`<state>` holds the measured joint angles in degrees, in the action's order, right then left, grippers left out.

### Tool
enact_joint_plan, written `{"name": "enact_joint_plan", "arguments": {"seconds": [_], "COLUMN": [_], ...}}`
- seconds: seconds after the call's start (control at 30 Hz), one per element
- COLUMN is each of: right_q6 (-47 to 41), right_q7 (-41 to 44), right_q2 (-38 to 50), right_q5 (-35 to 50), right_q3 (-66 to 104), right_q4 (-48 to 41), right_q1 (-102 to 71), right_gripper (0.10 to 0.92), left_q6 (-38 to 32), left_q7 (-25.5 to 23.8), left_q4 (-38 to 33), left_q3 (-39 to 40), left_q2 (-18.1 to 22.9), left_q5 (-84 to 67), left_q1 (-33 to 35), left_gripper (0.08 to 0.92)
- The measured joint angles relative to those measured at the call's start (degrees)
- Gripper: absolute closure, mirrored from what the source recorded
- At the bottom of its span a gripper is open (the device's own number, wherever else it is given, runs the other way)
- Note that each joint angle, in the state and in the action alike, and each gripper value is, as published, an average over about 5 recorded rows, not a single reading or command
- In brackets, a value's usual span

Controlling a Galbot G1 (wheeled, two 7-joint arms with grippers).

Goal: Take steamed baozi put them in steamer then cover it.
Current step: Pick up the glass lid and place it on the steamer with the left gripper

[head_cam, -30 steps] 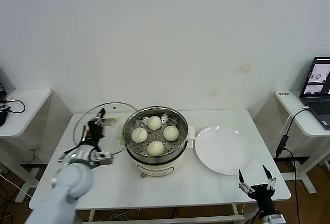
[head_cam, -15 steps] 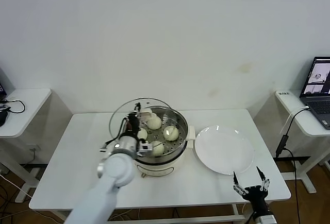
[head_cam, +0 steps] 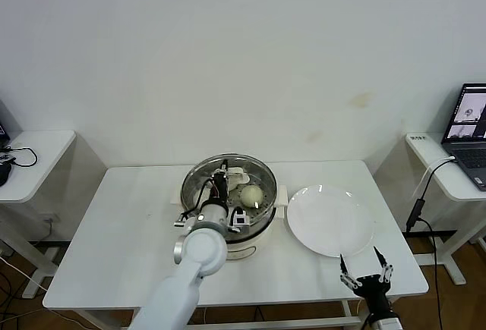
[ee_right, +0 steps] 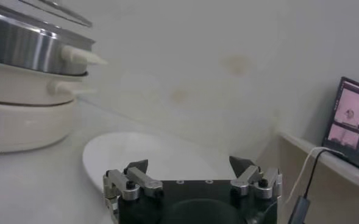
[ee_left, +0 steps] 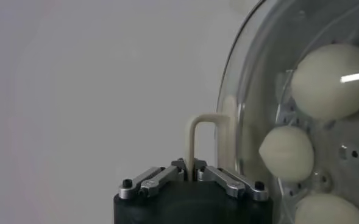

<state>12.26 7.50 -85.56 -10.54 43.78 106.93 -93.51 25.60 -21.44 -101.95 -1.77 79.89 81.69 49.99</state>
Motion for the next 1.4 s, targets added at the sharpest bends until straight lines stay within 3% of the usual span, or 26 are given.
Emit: {"name": "enact_joint_plan", "arguments": {"seconds": [0.83, 1.4], "right_q6": [0.3, 0.4], "right_q7": [0.1, 0.2], "right_q2": [-0.1, -0.5], "right_q5": [-0.9, -1.7], "right_q3": [-1.1, -1.8], "right_q4": [0.0, 0.3], "right_q1": [-0.3, -0.7], "right_gripper": [0.202, 0.202], "left_q6": [-1.0, -2.3], "left_q7": [1.4, 3.5], "left_q4": [2.2, -2.4], "left_q3": [-2.2, -2.5], "left_q2": [3.1, 1.7], "left_q5": [1.8, 1.2], "left_q1": [1.7, 5.2], "left_gripper": [0.845, 0.376]}}
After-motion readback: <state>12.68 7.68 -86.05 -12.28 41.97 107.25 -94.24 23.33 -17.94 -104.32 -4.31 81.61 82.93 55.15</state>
